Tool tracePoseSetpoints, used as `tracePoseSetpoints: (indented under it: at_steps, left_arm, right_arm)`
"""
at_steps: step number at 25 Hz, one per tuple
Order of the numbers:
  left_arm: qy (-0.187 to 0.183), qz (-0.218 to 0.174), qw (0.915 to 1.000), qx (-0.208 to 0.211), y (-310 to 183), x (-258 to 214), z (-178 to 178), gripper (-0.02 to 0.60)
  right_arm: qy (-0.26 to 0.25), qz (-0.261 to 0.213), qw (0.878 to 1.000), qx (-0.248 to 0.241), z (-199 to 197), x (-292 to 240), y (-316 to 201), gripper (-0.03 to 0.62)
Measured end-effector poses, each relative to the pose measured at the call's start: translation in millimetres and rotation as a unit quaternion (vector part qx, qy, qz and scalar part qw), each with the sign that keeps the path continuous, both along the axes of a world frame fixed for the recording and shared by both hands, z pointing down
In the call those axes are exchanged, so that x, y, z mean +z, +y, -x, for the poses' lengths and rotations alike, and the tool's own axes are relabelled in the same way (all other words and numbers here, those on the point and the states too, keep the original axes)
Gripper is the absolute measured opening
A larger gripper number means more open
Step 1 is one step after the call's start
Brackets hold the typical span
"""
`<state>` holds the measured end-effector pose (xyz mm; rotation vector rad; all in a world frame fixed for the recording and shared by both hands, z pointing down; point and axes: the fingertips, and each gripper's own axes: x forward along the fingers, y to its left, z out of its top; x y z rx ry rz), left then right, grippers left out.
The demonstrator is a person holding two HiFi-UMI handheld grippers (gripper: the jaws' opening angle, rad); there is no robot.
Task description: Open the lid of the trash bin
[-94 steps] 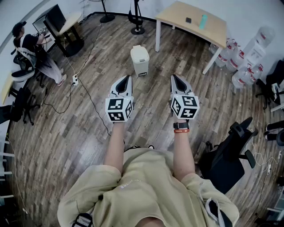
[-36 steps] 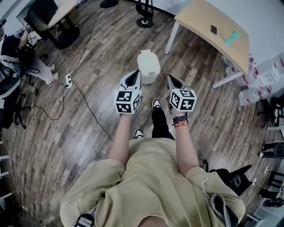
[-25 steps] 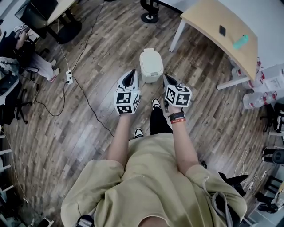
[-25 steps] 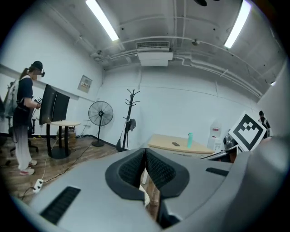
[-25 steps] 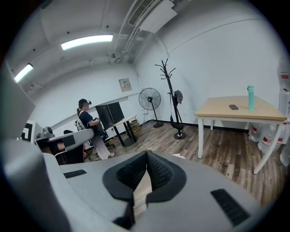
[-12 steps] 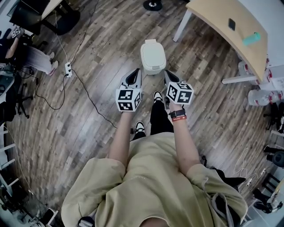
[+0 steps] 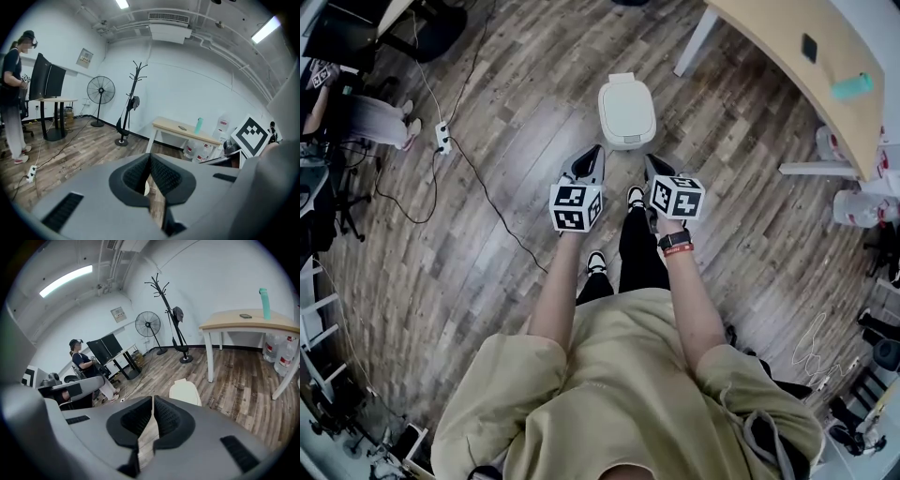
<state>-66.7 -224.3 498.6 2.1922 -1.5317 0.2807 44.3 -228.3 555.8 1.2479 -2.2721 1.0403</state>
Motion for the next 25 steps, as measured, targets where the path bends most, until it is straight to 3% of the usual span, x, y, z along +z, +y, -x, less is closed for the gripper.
tracePoseSetpoints:
  at_steps: [7, 12, 25]
  left_arm:
    - [0.001, 0.03, 0.9995, 0.008, -41, 58, -10, 0.025]
    - [0.023, 0.058, 0.998, 0.006, -70, 114, -15, 0.025]
    - [0.02, 0.112, 0.9934, 0.005, -113, 221, -16, 0.025]
  right_arm:
    - [0.001, 0.03, 0.999, -0.011, 1, 60, -41, 0.012]
    - [-0.004, 0.046, 0.999, -0.012, 1, 111, -75, 0.009]
    - [-0.005, 0.092, 0.995, -0.042, 16, 225, -134, 0.005]
